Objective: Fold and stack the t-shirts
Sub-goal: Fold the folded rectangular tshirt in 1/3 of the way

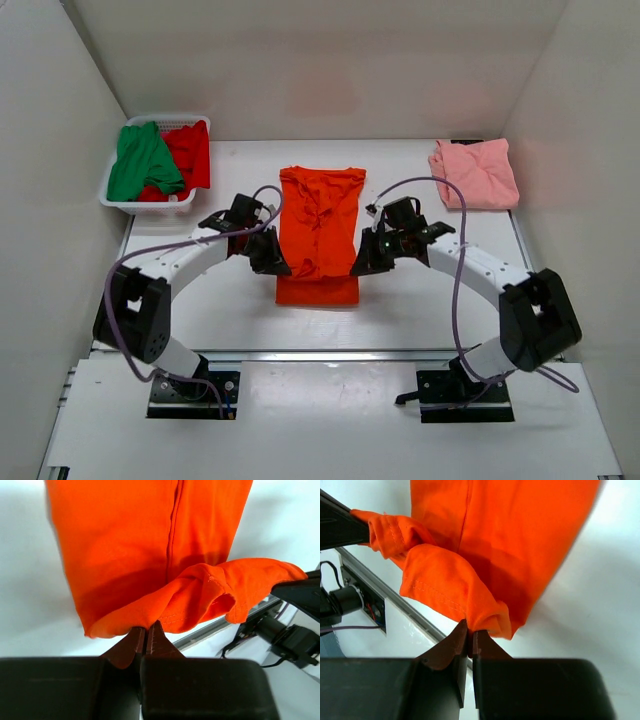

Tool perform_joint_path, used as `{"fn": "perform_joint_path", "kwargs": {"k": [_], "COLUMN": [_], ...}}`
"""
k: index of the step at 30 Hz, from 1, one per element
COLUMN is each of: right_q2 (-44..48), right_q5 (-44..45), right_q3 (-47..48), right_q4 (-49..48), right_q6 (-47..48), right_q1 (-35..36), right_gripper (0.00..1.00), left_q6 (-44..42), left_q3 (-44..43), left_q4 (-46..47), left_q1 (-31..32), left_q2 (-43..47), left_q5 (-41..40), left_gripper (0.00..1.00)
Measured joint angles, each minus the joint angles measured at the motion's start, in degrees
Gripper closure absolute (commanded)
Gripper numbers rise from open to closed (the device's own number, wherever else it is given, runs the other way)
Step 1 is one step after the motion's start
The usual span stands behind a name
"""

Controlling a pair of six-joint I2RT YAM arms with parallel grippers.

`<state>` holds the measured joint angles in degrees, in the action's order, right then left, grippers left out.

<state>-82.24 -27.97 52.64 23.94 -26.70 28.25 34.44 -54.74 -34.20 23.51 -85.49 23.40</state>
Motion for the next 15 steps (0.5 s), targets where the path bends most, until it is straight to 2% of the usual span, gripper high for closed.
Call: {"fn": "perform_joint_path", "kwargs": {"k": [10,14,15], "right_q2": [-15.26,-19.98,-21.16], "right_q5": [-2.45,-2.99,-3.10], "right_q3": [15.56,19.71,20.59], "right_q4": [1.99,2.36,2.34], "right_q6": [5.84,7.10,7.32], "right_q1": [-4.85,-6.36,-6.75], "right_gripper": [1.00,1.00,0.95], "left_q6": [-3.41,-3.58,-3.54], "left_q3": [-14.51,-18.38,-19.10], "left_q4": [-0.31,0.31,0.48], "left_q1": [-6.32,-7.43,-7.58], "left_q2": [-14.80,-19.43,-20.50], "left_q5": [2.84,3.45,3.65], "left_gripper": [0.95,0.86,0.82]}}
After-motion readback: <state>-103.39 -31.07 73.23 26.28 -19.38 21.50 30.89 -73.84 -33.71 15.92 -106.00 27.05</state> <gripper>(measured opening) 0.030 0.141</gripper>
